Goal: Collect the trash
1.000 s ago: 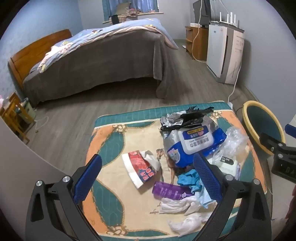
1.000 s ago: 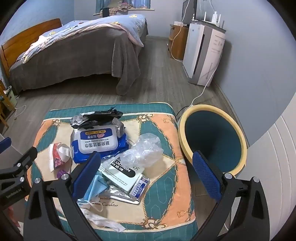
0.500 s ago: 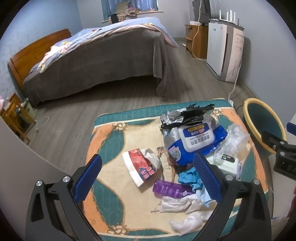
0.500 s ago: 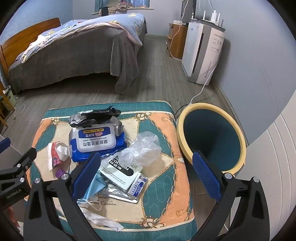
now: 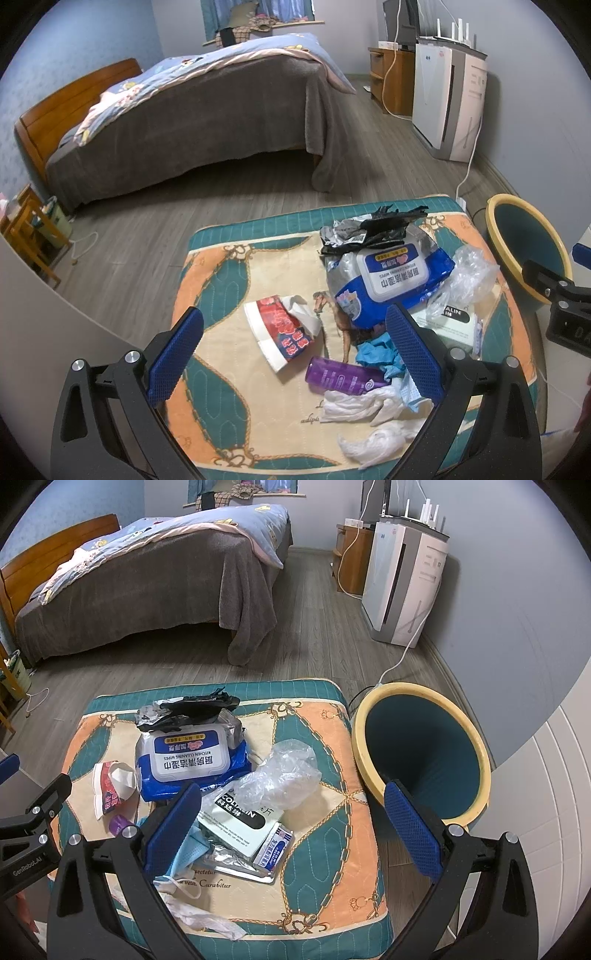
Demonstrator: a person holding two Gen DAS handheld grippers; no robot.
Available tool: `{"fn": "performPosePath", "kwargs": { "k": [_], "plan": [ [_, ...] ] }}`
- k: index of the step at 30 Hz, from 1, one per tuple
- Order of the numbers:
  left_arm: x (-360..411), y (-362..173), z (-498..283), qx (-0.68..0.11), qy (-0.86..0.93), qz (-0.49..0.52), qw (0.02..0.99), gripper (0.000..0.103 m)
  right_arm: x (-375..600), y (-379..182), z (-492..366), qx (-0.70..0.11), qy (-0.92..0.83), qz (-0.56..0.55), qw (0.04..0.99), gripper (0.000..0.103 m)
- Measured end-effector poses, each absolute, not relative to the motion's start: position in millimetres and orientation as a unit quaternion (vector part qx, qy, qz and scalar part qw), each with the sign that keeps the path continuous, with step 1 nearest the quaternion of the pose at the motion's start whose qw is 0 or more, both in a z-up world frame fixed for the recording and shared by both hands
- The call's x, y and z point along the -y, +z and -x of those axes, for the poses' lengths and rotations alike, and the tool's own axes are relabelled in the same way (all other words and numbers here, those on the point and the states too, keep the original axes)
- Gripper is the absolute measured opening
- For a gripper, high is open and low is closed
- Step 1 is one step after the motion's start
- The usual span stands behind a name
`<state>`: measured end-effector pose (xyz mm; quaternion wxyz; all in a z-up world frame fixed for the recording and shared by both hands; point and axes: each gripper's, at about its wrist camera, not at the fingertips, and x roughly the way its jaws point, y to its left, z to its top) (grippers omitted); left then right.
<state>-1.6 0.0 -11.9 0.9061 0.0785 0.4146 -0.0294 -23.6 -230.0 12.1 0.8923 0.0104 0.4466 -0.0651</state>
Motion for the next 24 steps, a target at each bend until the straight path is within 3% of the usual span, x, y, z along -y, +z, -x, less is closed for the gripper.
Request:
{"fn": "performPosePath", "kwargs": {
  "k": [24],
  "plan": [
    [0.0, -14.2, 2.0, -0.416, -0.028, -0.082, 0.905, 0.098, 232.0, 10.7, 23.6, -0.451, -0.066, -0.015, 0.89, 0.097]
  ]
}}
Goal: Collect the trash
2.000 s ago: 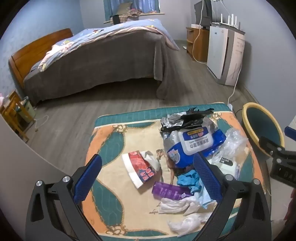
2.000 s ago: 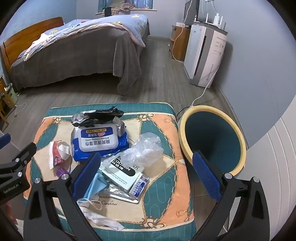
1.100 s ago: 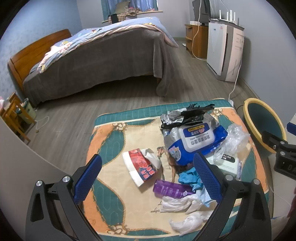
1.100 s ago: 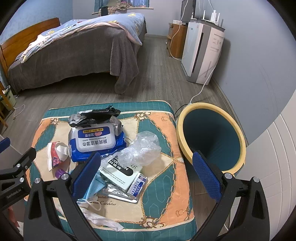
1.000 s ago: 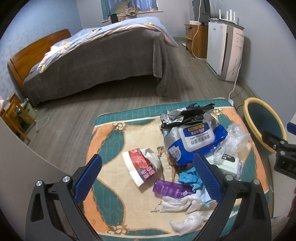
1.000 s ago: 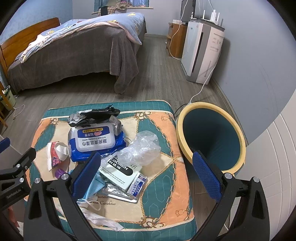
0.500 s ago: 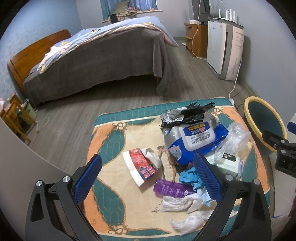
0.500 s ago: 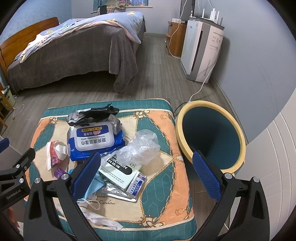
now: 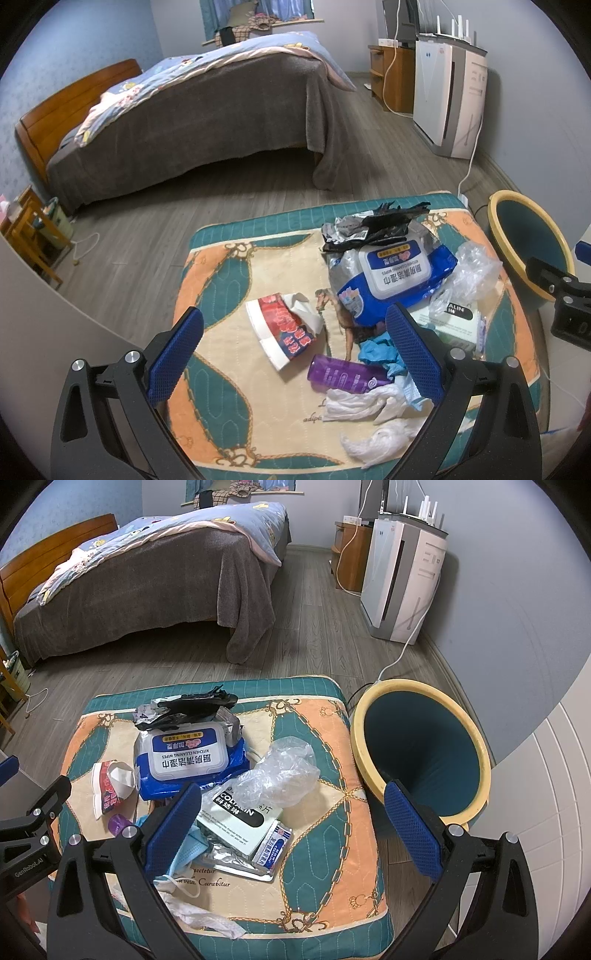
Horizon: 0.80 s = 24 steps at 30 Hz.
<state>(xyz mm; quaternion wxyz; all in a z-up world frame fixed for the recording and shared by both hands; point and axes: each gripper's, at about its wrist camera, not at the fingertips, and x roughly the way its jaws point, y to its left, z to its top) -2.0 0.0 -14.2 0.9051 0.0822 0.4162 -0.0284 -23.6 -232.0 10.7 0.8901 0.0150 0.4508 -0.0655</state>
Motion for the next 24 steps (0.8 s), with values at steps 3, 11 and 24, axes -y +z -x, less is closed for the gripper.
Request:
{"fn": "performPosePath", "kwargs": {
  "k": [3, 11, 24],
  "plan": [
    [-0.1, -14.8, 2.1, -0.416, -0.028, -0.083, 0.905, 0.098, 232.4, 10.3, 23.8, -0.452, -0.065, -0.015, 0.89, 0.097],
    [0.6, -14.3, 1.7, -0.416, -0.028, -0.084, 0.905, 0.098, 232.3, 10.2, 23.8, -0.452, -0.066, -0.015, 0.889, 0.097],
    [-4.9, -19.4, 3.7, -0.421, -0.04, -0.072, 0.903, 0.098, 234.5, 8.8, 23.8, -0.457, -0.065, -0.025, 0.887, 0.097]
  ]
}}
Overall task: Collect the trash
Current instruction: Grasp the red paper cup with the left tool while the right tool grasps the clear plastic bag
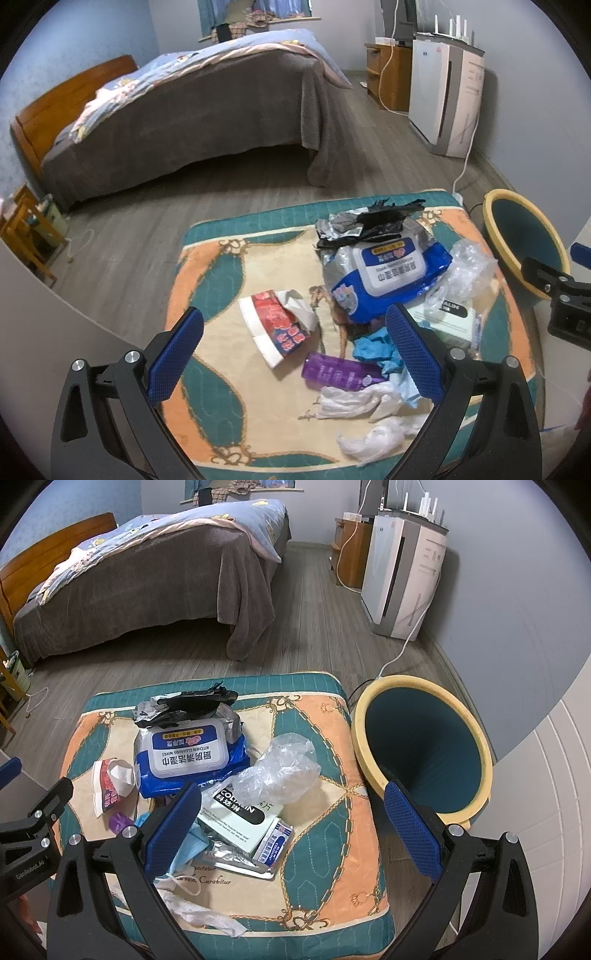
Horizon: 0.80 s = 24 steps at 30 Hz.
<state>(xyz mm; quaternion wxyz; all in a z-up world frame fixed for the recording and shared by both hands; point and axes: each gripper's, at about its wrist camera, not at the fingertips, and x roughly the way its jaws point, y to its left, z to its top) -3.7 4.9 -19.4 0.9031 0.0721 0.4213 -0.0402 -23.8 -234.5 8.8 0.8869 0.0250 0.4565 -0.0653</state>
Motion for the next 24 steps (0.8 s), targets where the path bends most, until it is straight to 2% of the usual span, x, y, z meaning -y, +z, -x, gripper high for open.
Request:
{"fn": "performPosePath", "kwargs": {
  "k": [11, 14, 20, 24],
  "plan": [
    [-35.3, -12.1, -19.4, -0.413, -0.007, -0.047, 0.91, 0.098, 258.4, 16.2, -7.1, -0.452, -0.062, -0.033, 0.889, 0.097],
    [-46.5, -13.9, -32.0, -0.407, 0.005, -0.052, 0.912, 0.098, 266.7, 8.9, -25.5, -0.475, -0.051, -0.048, 0.877, 0.097],
    [-67.2, -46.2, -55.8, -0.454, 0.023, -0.05, 0.889, 0.098, 281.8, -17.7, -52.9, -0.51, -0.023, -0.124, 0.851, 0.097],
    [-63.7, -69.8, -58.9, -0.471, 0.005, -0.035, 0.881, 0.098, 275.1, -39.6, -65.2, -0.532, -0.03, -0.1, 0.84, 0.097]
  ]
}}
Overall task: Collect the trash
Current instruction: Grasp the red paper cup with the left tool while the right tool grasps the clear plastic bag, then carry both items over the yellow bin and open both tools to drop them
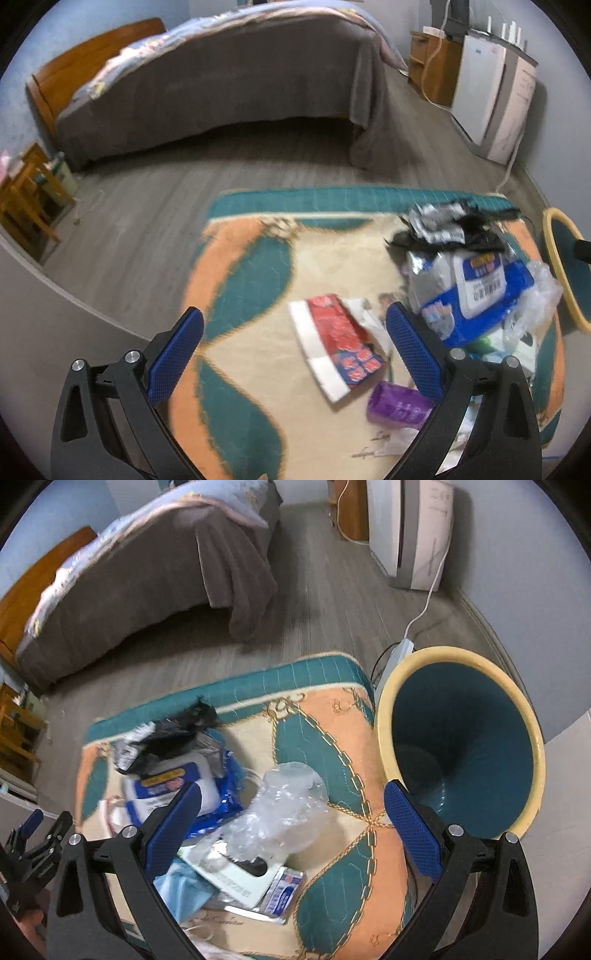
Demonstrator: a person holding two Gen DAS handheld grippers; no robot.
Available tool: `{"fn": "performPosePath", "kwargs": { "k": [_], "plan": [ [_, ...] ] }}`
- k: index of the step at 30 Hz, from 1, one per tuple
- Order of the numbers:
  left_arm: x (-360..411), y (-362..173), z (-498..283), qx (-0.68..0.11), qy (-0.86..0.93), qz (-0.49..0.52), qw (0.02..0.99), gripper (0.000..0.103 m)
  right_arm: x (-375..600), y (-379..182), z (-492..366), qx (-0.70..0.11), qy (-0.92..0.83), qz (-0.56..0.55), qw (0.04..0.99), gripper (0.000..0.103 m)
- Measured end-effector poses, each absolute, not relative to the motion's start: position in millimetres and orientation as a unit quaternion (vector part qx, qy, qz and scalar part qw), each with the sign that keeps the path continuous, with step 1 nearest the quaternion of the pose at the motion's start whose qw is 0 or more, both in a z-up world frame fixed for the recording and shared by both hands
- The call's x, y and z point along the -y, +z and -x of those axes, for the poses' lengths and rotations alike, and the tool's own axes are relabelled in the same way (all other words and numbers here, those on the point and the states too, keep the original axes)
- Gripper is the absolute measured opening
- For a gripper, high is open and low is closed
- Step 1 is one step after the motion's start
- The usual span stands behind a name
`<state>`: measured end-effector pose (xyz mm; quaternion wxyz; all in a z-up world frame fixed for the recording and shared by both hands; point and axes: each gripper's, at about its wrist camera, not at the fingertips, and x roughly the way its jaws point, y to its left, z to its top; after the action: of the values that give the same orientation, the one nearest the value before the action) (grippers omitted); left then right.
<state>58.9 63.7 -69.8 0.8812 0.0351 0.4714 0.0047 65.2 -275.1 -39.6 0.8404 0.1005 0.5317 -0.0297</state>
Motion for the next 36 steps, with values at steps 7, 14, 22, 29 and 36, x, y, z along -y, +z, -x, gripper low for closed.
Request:
{"fn": "performPosePath", "kwargs": {
  "k": [7, 14, 22, 29, 36],
  "plan": [
    [-25.9, -111.2, -60.4, -0.504, -0.044, -0.084, 0.858, 0.095, 271.0, -78.1, -74.3, -0.585, -0.029, -0.103, 0.804, 0.081],
    [-17.0, -141.2, -66.3, -0.546, -0.061, -0.101, 0.829, 0.061, 270.4, -93.9, -70.9, -0.616, -0.012, -0.134, 0.776, 0.038],
    [-5.5, -117.0, -47.8, -0.503, -0.075, -0.143, 0.849, 0.025, 273.9, -64.3, -58.4, -0.592, -0.007, -0.13, 0.795, 0.014],
    [-15.1, -61.5, -31.9, -0.449, -0.064, -0.106, 0.885, 0.025, 298.2, -9.9, -42.5, -0.544, -0.018, -0.119, 0.83, 0.013],
    [35.8, 11.1, -16.7, -0.375, -0.118, -0.101, 0.914, 0.025, 371.2, 70.1, -19.0, -0.463, -0.039, -0.112, 0.878, 0.013]
  ]
}}
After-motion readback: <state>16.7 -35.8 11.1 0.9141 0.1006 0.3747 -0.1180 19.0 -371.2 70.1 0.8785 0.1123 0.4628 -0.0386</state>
